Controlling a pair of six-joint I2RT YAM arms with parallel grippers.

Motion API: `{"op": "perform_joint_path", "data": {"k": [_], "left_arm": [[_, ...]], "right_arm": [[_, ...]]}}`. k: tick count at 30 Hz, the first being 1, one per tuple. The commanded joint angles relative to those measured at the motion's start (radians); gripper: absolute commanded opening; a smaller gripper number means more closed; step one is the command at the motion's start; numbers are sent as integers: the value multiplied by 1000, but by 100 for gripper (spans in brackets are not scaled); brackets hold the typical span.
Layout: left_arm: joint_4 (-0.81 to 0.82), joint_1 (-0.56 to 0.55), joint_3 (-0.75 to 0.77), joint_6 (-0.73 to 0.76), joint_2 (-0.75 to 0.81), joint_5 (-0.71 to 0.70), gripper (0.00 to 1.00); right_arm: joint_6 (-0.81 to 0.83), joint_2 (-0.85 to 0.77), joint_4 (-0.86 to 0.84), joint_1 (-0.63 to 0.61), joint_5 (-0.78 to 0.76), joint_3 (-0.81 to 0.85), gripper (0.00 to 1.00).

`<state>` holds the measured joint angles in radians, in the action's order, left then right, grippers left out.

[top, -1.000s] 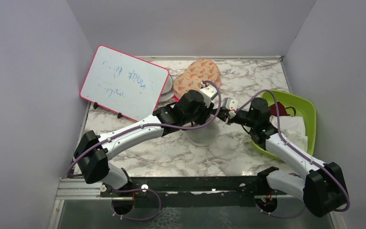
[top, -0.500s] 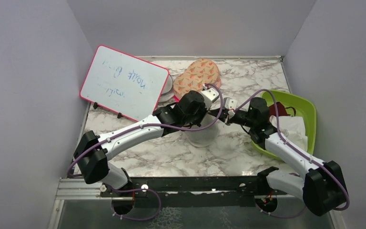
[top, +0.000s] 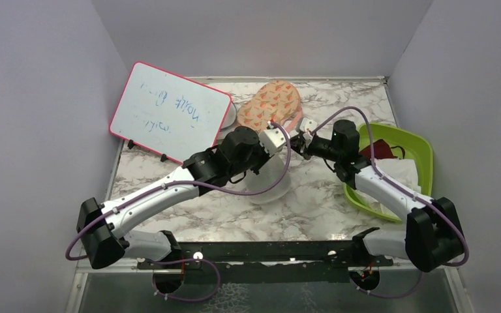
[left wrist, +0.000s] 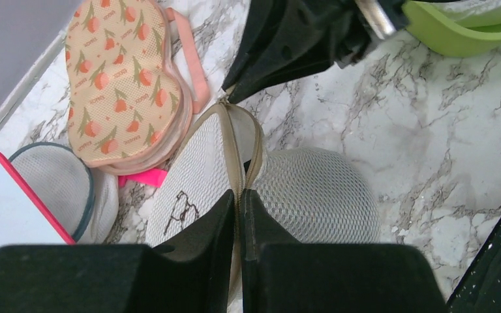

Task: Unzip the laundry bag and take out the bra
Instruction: Unzip the laundry bag at the center of the board.

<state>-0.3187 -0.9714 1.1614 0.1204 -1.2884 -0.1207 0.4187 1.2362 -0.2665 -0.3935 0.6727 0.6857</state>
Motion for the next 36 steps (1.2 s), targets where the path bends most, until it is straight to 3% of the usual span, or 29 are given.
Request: {"op": "perform_joint_path", "data": {"k": [1, 6, 9, 17, 20, 29, 32, 36], "left_arm": [[93, -10, -69, 27, 95, 55, 0], [120, -13, -150, -42, 125, 42, 0], [119, -13, -198, -114, 145, 10, 0], [88, -13, -237, -252, 91, -36, 0], [73, -13, -206, -284, 68, -67, 18], [45, -16, -81, -301, -13, -102, 53], [68, -17, -61, -299, -34, -96, 59], [69, -17, -31, -283, -75, -147, 55]], "right_arm": [[-23, 118, -63, 17, -34, 44, 1], [-33, 253, -132, 18, 37, 92, 1], [-55, 229, -193, 18, 81, 75, 1], [-39, 113, -116, 19, 146, 68, 1], [-40, 62, -85, 18, 159, 52, 1], [-56, -24, -56, 15, 192, -6, 1], [-65, -42, -58, 12, 209, -21, 1], [-75, -70, -62, 9, 213, -39, 1]]}}
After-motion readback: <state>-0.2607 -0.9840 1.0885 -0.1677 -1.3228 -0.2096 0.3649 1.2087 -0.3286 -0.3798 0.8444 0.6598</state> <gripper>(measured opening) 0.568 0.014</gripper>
